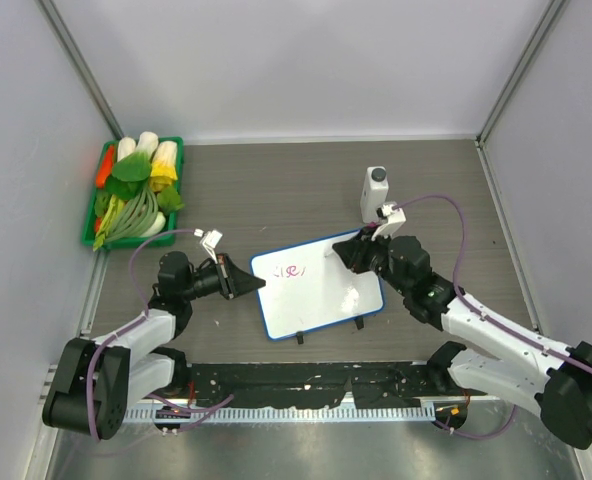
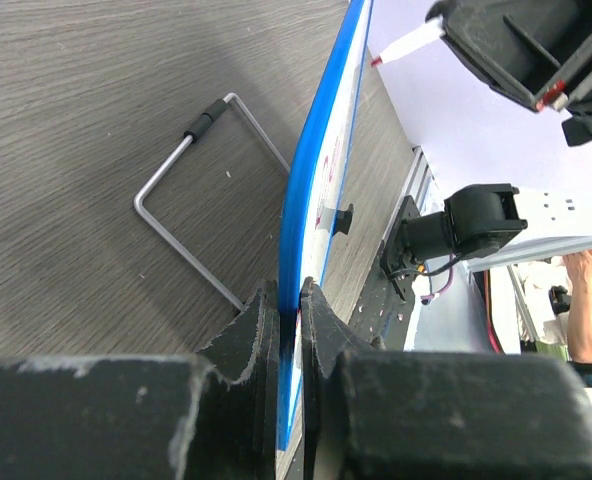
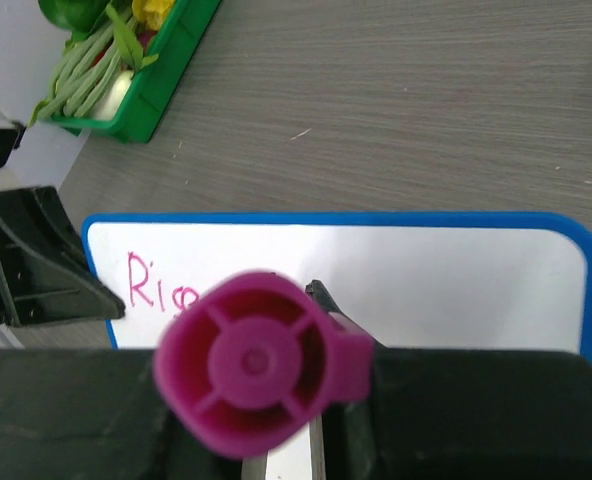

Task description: Write a sentence on the whiteboard

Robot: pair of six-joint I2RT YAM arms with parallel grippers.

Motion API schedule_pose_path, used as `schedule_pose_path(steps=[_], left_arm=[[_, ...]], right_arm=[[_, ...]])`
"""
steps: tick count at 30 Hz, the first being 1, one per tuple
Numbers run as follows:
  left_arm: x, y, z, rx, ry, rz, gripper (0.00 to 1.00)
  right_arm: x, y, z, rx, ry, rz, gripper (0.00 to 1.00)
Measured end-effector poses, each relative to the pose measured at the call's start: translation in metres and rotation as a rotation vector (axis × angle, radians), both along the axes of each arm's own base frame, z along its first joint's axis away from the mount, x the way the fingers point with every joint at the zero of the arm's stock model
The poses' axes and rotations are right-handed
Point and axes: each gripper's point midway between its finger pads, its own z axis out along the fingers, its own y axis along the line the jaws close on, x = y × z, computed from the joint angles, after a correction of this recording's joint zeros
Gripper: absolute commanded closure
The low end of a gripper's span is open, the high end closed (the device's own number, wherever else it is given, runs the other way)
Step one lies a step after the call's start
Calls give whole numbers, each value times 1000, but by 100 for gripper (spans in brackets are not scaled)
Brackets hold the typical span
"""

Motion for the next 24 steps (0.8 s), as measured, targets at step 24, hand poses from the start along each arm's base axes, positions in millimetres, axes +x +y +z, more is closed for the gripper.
schedule_pose_path(steps=[24], left_arm=[[0,0,0,0,-1,0,100]], right_arm=[[-14,7,-5,-39,-36,25,99]])
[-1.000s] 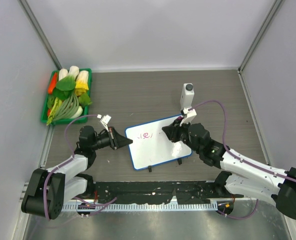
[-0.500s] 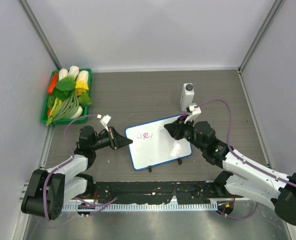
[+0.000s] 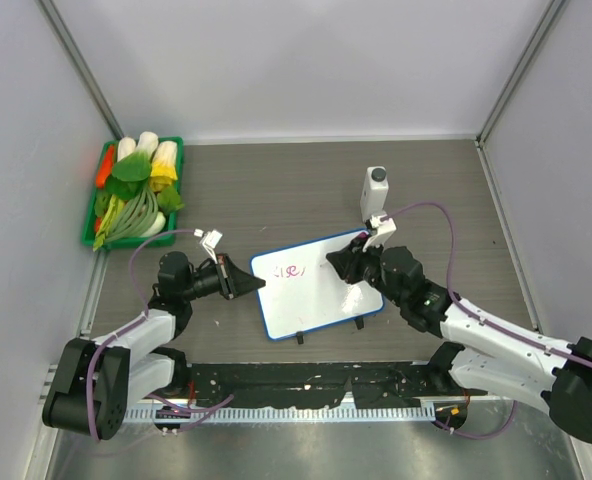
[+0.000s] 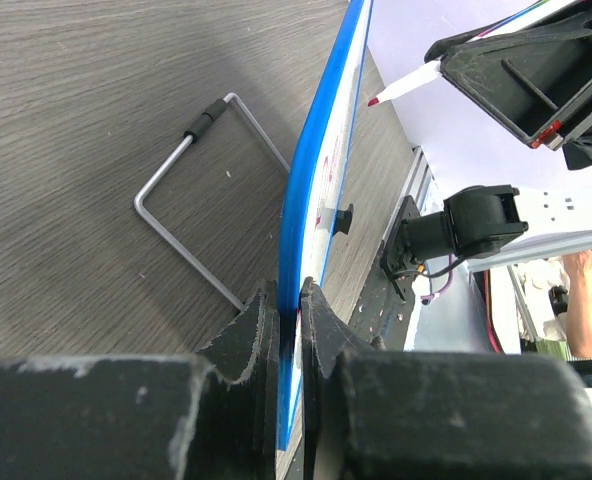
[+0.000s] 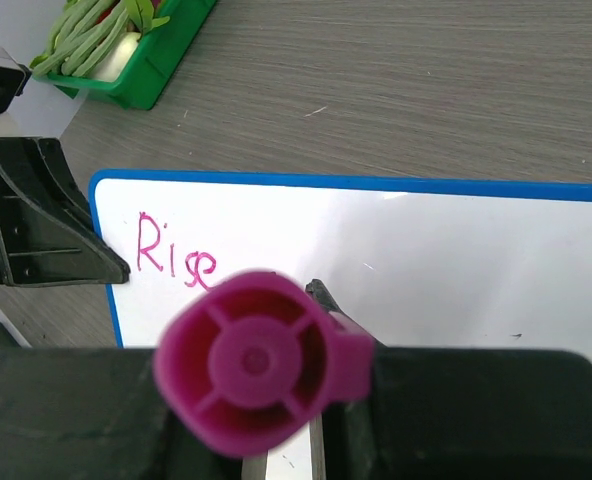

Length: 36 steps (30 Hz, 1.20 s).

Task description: Write a sentence on the whiteboard

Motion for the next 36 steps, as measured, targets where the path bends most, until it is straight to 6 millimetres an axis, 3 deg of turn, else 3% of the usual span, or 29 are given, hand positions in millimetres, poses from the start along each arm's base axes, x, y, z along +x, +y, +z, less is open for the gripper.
schedule_pose_path(steps=[10,22,36], left_arm=[[0,0,0,0,0,0,100],[0,0,0,0,0,0,100],[0,0,0,1,3,1,100]], right_arm=[[4,6,-7,-9,8,8,99],[11,21,-1,8,-10,26,99],[16,21,0,2,-15,4,99]])
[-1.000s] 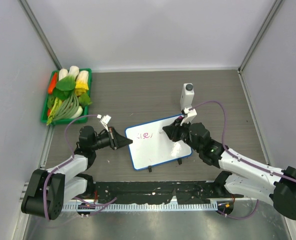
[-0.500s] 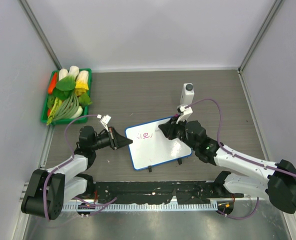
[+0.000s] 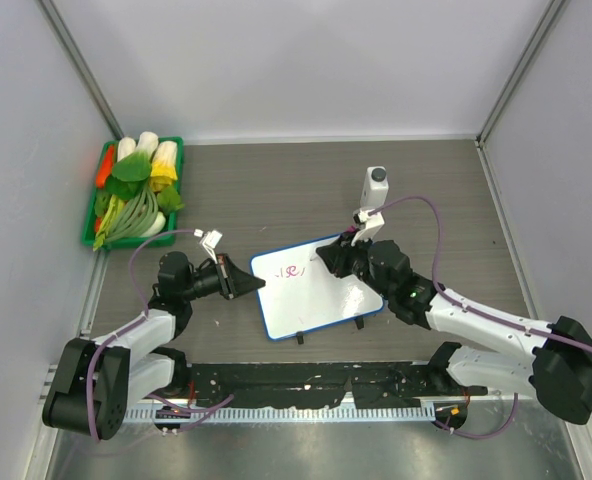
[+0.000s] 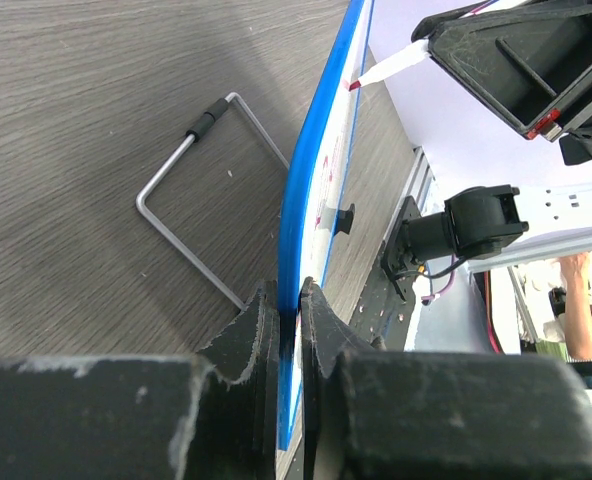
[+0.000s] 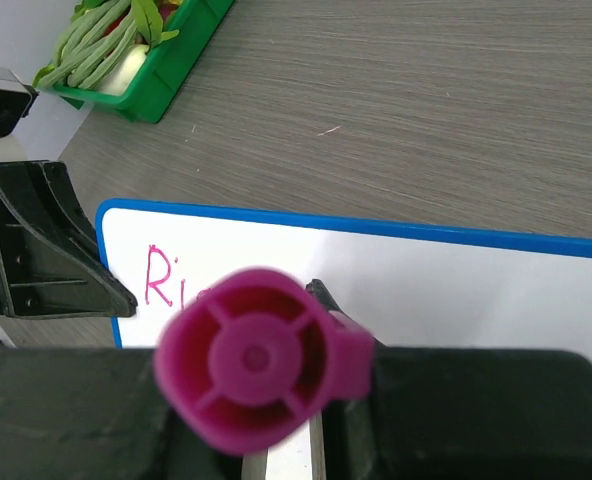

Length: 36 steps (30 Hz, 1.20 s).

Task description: Write a sentence on the whiteboard

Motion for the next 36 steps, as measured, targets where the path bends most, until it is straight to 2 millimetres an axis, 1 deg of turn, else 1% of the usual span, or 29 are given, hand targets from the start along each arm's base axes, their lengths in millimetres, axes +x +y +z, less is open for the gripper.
schedule_pose_path(steps=[15,20,26,36], left_arm=[[0,0,0,0,1,0,100],[0,0,0,0,1,0,100],[0,0,0,0,0,1,100],[0,0,-1,2,5,4,100]], right_arm=[[-3,4,-4,-3,15,25,99],[-4,3,-4,-2,20,23,98],[-6,-4,-7,-9,32,4,99],[-10,-2,-11,-12,50,21,99]])
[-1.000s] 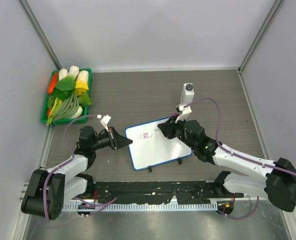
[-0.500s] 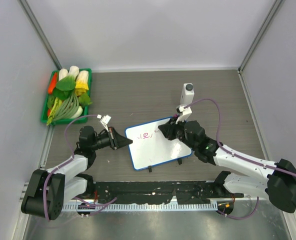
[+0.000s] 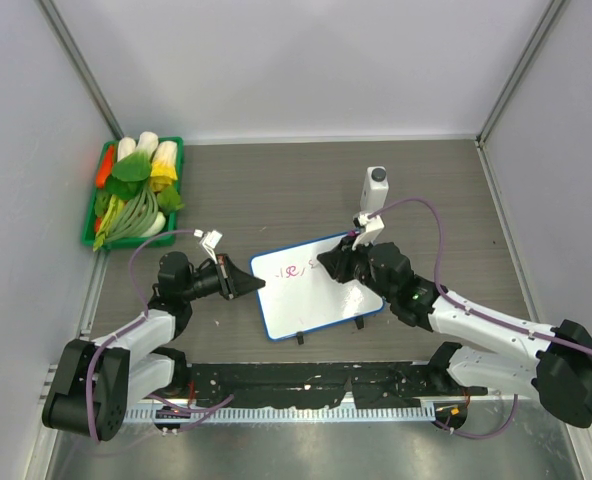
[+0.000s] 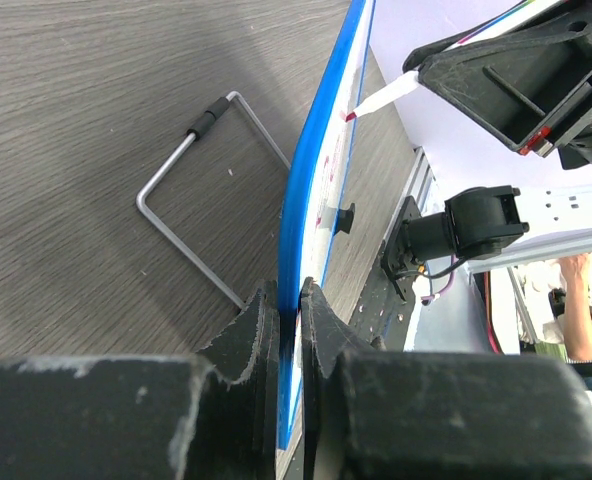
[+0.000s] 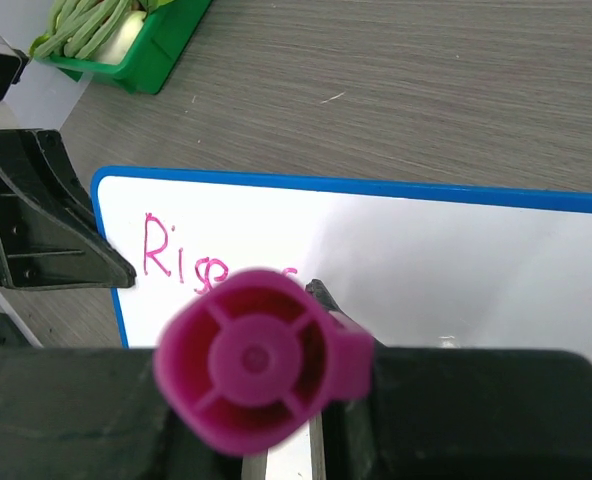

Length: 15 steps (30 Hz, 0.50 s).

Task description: Write a sentence on the whiteboard

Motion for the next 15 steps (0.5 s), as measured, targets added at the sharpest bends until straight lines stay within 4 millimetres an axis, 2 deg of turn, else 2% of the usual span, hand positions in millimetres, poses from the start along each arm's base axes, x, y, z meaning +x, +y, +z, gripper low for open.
schedule_pose_path(steps=[15], left_arm=[[0,0,0,0,0,-1,100]], right_arm=[[-3,6,0,30,22,21,99]])
